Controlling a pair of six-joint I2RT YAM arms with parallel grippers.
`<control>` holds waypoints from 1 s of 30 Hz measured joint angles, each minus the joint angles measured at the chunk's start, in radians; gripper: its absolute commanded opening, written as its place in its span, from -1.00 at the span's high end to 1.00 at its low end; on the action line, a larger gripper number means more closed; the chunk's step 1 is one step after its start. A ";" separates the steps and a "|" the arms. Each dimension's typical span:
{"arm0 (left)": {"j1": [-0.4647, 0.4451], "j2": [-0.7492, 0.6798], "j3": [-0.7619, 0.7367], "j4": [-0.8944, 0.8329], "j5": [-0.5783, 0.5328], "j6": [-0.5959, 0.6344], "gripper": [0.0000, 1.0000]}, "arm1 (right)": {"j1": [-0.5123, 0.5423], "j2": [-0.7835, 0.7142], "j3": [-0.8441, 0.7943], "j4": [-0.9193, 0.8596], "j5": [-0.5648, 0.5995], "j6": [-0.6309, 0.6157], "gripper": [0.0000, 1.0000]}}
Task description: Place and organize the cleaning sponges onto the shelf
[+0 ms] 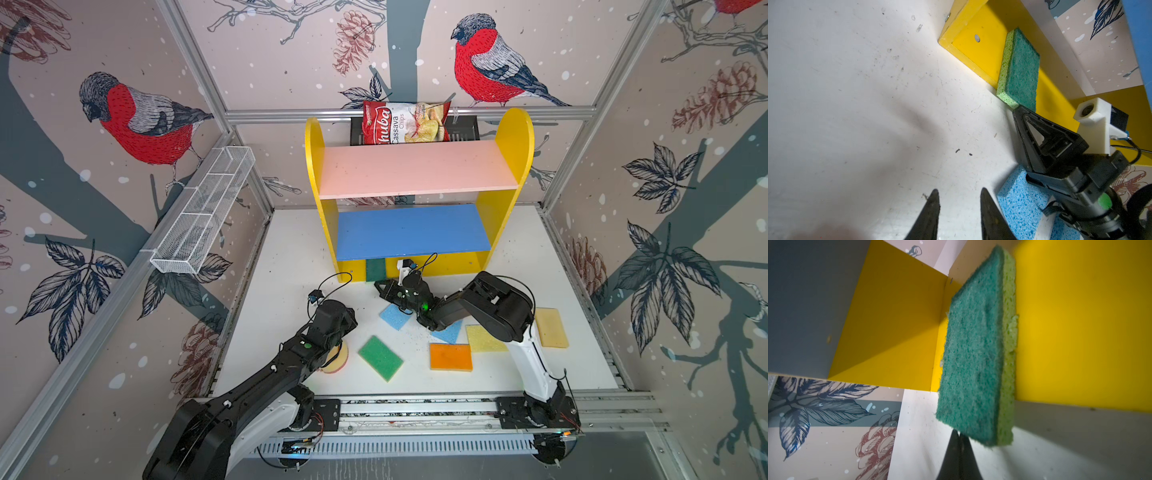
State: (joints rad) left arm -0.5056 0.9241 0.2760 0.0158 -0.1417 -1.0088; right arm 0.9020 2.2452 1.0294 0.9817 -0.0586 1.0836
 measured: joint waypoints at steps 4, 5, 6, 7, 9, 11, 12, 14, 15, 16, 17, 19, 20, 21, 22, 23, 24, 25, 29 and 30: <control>0.000 0.004 0.000 0.000 0.006 0.011 0.31 | 0.000 0.008 0.000 0.020 0.021 0.027 0.98; 0.000 0.006 0.000 0.000 0.007 0.014 0.31 | 0.000 0.008 0.000 0.023 0.025 0.034 0.98; 0.000 0.009 0.000 0.000 0.008 0.014 0.31 | -0.001 0.009 0.000 0.024 0.028 0.043 0.98; 0.000 0.013 0.001 -0.001 0.008 0.014 0.31 | -0.002 0.009 0.000 0.024 0.028 0.048 0.98; 0.000 0.021 0.004 0.000 0.010 0.014 0.31 | -0.004 0.010 0.004 0.022 0.031 0.060 0.98; 0.000 0.030 0.007 0.001 0.010 0.015 0.31 | -0.006 0.011 0.012 0.009 0.036 0.070 0.97; 0.000 0.034 0.009 0.000 0.011 0.015 0.31 | -0.007 0.013 0.018 0.007 0.042 0.072 0.97; 0.000 0.041 0.011 0.000 0.015 0.016 0.31 | -0.008 0.018 0.028 0.002 0.050 0.074 0.97; 0.000 0.044 0.013 0.000 0.016 0.016 0.31 | -0.009 0.020 0.033 -0.001 0.051 0.074 0.97; 0.000 0.047 0.014 0.001 0.018 0.017 0.31 | -0.010 0.021 0.037 -0.006 0.055 0.075 0.97; 0.000 0.048 0.014 0.001 0.018 0.019 0.31 | -0.010 0.024 0.041 -0.006 0.057 0.078 0.97; 0.000 0.053 0.014 0.001 0.019 0.019 0.31 | -0.012 0.028 0.045 -0.008 0.060 0.091 0.96; 0.000 0.055 0.015 0.001 0.019 0.020 0.31 | -0.013 0.031 0.048 -0.006 0.061 0.095 0.96; 0.000 0.057 0.016 0.001 0.023 0.021 0.31 | -0.015 0.034 0.051 -0.005 0.063 0.100 0.96; 0.000 0.058 0.018 0.001 0.029 0.021 0.31 | -0.016 0.035 0.052 -0.003 0.064 0.106 0.96; 0.000 0.060 0.018 0.002 0.030 0.021 0.31 | -0.017 0.038 0.052 -0.002 0.064 0.113 0.96; 0.000 0.062 0.019 0.002 0.030 0.021 0.31 | -0.018 0.040 0.052 0.001 0.064 0.121 0.95; 0.000 0.064 0.019 0.002 0.030 0.021 0.31 | -0.019 0.042 0.052 0.003 0.064 0.127 0.96; 0.000 0.073 0.019 0.002 0.033 0.022 0.31 | -0.021 0.048 0.055 0.008 0.064 0.139 0.95; 0.000 0.076 0.020 0.002 0.033 0.022 0.31 | -0.022 0.050 0.058 0.009 0.064 0.143 0.95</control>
State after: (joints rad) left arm -0.5056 0.9997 0.2958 0.0181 -0.1089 -0.9871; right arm 0.8803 2.2955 1.0870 0.9905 0.0051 1.2266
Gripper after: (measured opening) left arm 0.344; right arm 0.048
